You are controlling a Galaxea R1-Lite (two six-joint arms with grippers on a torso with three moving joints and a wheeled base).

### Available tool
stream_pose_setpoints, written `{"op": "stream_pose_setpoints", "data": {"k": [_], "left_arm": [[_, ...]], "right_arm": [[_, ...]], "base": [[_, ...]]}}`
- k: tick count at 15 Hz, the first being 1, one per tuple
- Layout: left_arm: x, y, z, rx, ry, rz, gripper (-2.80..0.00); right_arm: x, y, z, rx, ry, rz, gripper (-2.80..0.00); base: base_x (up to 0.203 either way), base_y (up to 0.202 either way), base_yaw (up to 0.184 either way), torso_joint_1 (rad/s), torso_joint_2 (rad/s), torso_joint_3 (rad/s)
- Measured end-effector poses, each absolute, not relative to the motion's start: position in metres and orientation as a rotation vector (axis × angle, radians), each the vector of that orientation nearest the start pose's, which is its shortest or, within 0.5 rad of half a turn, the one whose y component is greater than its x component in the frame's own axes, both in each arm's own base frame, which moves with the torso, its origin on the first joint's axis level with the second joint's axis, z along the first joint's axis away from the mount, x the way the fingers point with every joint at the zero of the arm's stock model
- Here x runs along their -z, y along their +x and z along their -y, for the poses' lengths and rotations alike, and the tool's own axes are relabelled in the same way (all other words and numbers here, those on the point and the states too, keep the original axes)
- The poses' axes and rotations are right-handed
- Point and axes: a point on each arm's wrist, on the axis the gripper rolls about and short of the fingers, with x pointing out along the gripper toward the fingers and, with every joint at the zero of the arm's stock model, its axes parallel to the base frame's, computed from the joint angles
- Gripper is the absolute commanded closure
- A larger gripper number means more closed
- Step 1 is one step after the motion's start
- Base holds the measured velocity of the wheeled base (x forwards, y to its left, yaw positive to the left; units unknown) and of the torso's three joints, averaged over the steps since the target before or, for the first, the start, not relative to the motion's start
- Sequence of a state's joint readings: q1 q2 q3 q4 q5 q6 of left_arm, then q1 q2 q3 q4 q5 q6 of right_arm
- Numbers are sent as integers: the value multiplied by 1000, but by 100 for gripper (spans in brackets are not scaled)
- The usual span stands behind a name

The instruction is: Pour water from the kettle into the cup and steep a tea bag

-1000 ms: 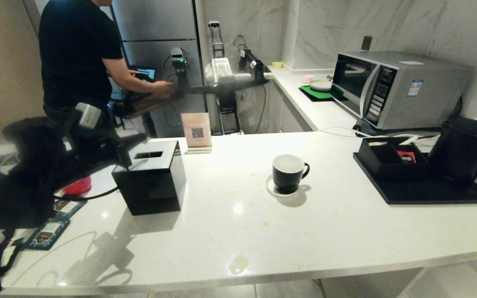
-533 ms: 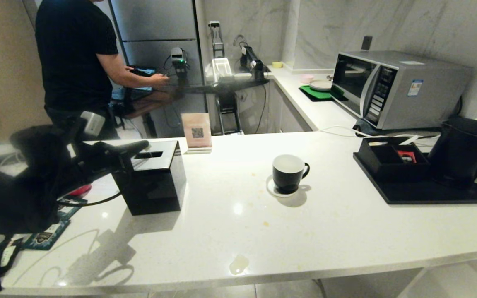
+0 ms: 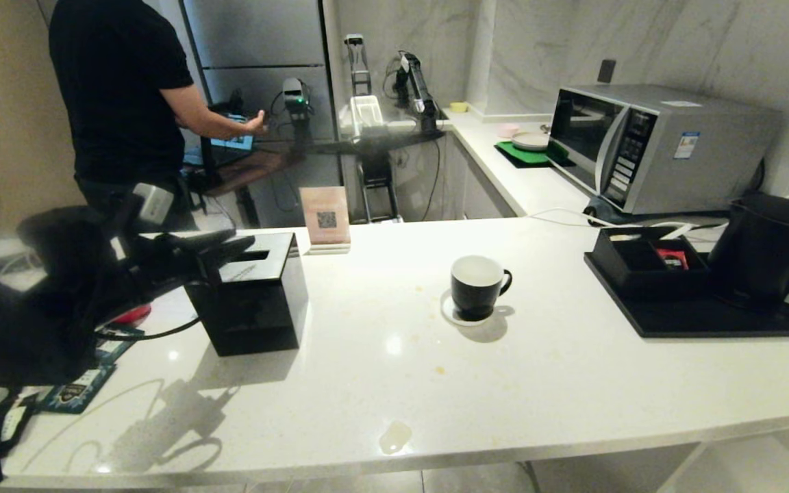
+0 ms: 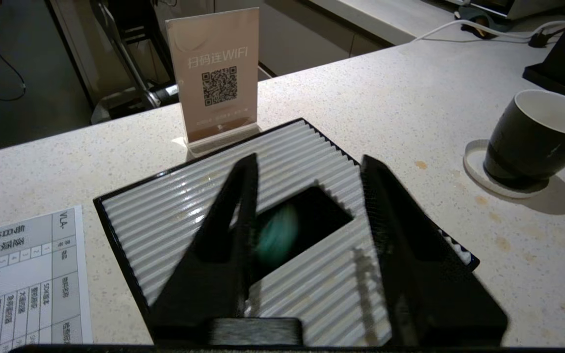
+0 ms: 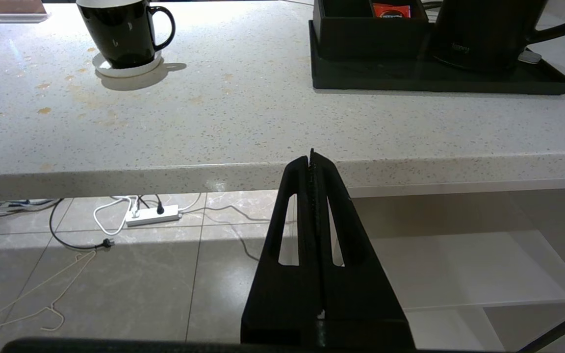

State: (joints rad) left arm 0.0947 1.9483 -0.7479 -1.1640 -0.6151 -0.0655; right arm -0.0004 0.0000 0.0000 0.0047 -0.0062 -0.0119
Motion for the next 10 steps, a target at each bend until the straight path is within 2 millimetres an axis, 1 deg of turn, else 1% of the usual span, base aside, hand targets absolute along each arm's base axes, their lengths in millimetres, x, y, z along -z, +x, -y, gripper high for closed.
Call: {"op": "stream_pose_setpoints", "data": {"k": [4, 10], "left_arm": [[-142, 343, -19, 520, -72, -42, -280], [-154, 339, -19, 521, -58, -7, -280]], "right_arm": [[-75, -23, 0, 7, -12, -5, 0], [-75, -23, 0, 7, -12, -5, 0]], "base": [[0, 0, 0, 0, 0, 0], [0, 0, 0, 0, 0, 0]]}}
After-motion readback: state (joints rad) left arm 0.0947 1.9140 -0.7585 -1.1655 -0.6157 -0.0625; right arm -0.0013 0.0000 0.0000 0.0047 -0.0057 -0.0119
